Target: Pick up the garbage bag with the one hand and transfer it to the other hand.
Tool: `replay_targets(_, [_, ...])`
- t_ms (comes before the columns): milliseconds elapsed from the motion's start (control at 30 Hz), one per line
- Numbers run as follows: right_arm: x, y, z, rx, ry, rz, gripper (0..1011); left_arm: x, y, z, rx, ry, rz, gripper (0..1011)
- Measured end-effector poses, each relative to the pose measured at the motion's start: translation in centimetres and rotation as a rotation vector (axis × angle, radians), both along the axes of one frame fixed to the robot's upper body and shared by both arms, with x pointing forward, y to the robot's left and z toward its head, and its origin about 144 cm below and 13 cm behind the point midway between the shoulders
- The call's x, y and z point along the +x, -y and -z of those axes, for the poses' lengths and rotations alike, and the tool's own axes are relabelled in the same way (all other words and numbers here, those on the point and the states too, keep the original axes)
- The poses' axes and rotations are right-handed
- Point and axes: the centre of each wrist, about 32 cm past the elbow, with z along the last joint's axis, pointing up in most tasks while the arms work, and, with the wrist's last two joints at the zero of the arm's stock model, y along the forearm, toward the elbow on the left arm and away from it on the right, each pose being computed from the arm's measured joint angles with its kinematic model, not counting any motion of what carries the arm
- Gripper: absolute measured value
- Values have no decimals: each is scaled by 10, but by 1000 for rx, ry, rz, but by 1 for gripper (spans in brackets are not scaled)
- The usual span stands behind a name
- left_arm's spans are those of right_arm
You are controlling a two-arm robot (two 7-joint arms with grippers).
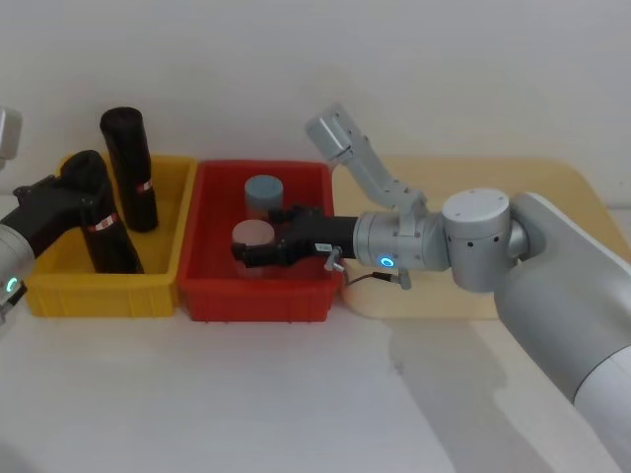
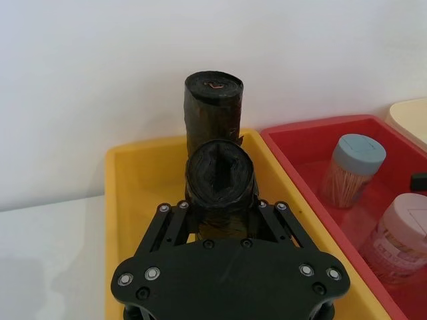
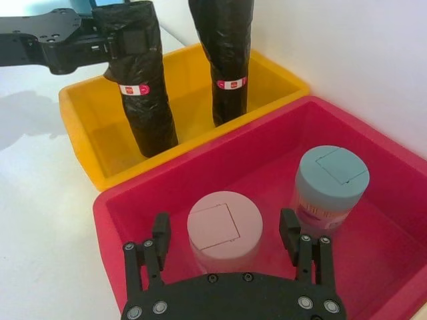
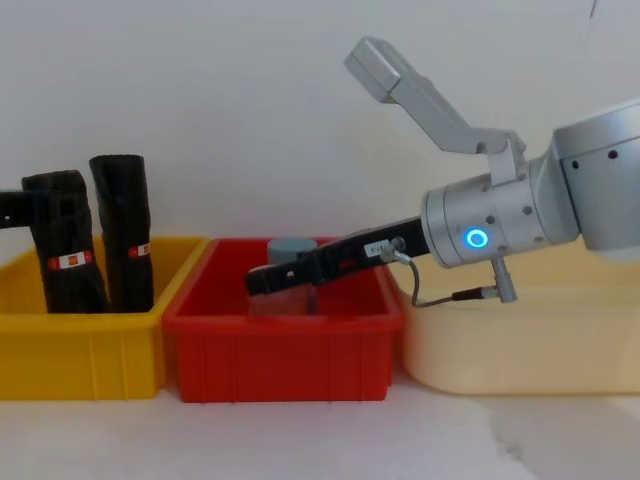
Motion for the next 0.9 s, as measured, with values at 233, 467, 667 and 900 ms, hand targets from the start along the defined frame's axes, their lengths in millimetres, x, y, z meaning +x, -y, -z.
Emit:
replay_targets(233, [1,-1,2,-8,-2,-2,1004,0,0,0,0,0,0,346])
replay_targets(467, [2,-2,3,-13,-3,-7,1004,0,0,0,0,0,0,346])
replay_targets(667, [2,-3,3,-15,-4,-8,935,0,0,0,0,0,0,346])
replay_targets(900, [2,-3,3,-17,-5,-9,738,0,0,0,0,0,0,346])
